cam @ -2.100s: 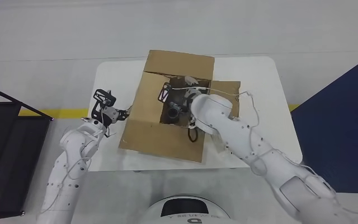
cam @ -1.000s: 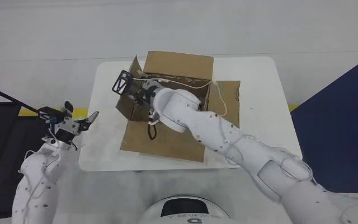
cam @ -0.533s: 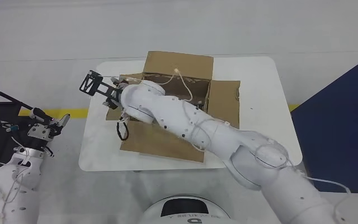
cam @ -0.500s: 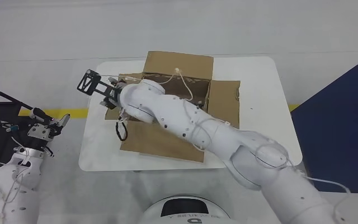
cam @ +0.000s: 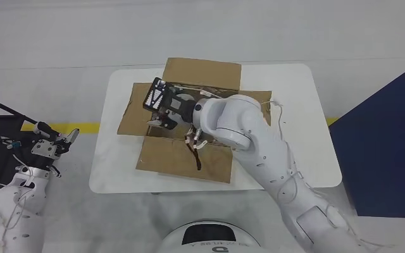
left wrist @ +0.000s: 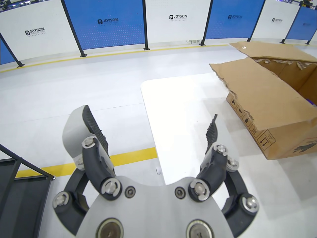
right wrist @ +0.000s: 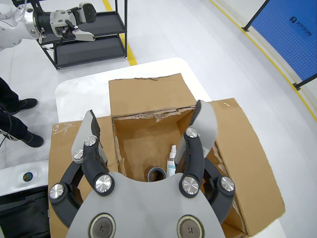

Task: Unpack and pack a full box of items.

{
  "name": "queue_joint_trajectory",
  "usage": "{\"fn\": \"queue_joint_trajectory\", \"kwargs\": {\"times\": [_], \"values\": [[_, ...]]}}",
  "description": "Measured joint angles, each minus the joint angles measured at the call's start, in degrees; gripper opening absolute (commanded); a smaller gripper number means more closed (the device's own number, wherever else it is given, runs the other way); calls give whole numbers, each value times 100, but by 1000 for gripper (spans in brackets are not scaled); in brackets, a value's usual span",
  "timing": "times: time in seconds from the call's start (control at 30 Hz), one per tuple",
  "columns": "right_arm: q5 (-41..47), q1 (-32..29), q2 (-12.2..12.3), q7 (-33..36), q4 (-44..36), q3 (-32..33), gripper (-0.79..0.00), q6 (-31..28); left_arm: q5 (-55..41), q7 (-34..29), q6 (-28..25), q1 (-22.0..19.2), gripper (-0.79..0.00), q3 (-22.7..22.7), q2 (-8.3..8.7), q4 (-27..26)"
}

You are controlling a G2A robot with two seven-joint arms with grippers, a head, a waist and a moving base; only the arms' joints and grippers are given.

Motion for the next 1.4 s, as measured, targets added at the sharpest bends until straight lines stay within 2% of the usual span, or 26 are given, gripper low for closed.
{"fn": "queue_joint_trajectory", "kwargs": {"times": [0.4, 0.47, 0.53, 0.6, 0.67, 0.7, 0.83, 0.97, 1.27, 1.4], "values": [[-28, 52, -10, 25, 212, -139, 0, 130, 0, 0, 0, 0, 0, 0, 0, 0], [-63, 240, -59, 385, 647, -198, 0, 471, 0, 0, 0, 0, 0, 0, 0, 0], [281, 559, -134, 722, 1135, -239, -18, 769, 0, 0, 0, 0, 0, 0, 0, 0], [855, 767, -160, 1076, 1484, -209, -95, 897, 0, 0, 0, 0, 0, 0, 0, 0], [1083, 800, -148, 1468, 1647, -156, -271, 1124, 0, 0, 0, 0, 0, 0, 0, 0], [1127, 788, -141, 1623, 1696, -134, -394, 1217, 0, 0, 0, 0, 0, 0, 0, 0], [1226, 807, -133, 2250, 1972, -124, -422, 1687, 0, 0, 0, 0, 0, 0, 0, 0], [1050, 1066, -217, 2658, 2537, -432, -440, 2276, 0, 0, 0, 0, 0, 0, 0, 0], [1005, 1753, -484, 3099, 3911, -1052, -422, 2919, 0, 0, 0, 0, 0, 0, 0, 0], [1083, 1981, -589, 3090, 4332, -1186, -419, 2990, 0, 0, 0, 0, 0, 0, 0, 0]]}}
